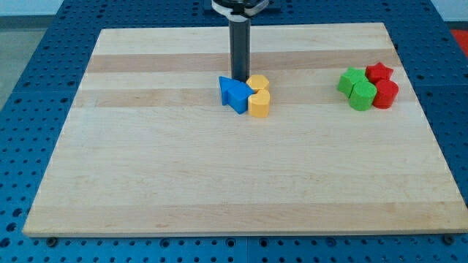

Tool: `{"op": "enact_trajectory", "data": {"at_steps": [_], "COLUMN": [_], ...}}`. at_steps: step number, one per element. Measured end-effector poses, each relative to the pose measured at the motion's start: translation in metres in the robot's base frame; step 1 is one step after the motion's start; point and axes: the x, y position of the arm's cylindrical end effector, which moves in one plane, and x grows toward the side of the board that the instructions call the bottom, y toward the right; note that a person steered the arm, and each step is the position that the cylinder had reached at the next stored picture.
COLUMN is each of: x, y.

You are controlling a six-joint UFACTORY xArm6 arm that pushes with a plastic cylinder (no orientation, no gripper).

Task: Place the yellow heart above the blue blocks

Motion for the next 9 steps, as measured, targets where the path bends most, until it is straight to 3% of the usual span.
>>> {"op": "enact_trajectory", "data": {"at_steps": [1,2,3,4,6,7,8,9], "x": [0.001,0.045,0.104,0.125,0.076,0.03,0.015,0.046], "y": [-0.051,-0.082,-0.064,-0.003,0.075,0.068,0.065,0.079]}}
